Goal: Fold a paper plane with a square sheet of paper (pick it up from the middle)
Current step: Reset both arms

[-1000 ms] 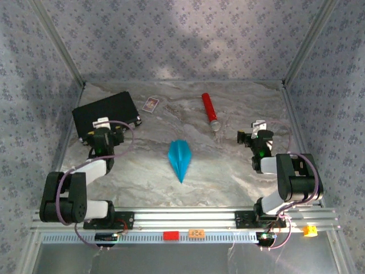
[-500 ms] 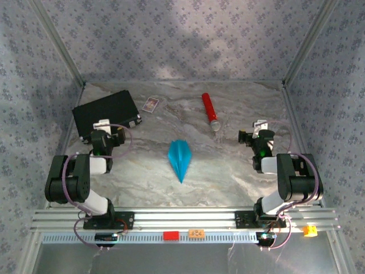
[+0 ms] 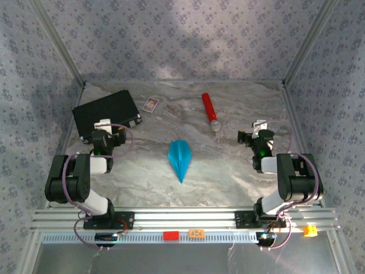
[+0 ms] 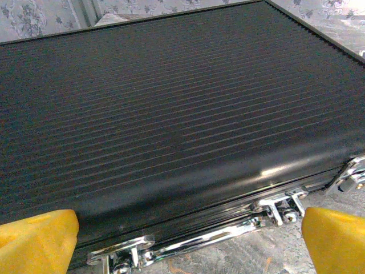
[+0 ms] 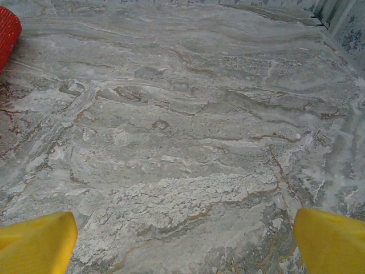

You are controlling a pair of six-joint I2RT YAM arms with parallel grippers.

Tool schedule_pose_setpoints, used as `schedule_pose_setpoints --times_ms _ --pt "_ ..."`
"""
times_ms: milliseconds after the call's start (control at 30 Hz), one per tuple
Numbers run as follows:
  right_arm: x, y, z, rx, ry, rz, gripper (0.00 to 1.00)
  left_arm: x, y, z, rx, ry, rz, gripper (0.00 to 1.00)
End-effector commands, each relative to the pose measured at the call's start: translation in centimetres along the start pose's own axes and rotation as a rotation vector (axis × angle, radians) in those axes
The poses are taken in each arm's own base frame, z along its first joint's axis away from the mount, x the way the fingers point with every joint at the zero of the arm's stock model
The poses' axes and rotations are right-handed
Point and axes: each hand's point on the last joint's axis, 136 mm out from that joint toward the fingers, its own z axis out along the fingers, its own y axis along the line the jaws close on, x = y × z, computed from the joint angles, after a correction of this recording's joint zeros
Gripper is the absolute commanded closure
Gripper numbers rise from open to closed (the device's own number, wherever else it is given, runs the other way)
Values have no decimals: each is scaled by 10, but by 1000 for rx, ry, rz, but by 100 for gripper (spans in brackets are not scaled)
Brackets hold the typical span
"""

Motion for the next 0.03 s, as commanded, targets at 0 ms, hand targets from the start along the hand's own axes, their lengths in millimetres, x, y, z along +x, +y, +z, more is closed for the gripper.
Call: schedule_pose_setpoints --times_ms 0 --pt "-8 0 3 -8 -13 14 1 -4 -11 4 45 1 12 0"
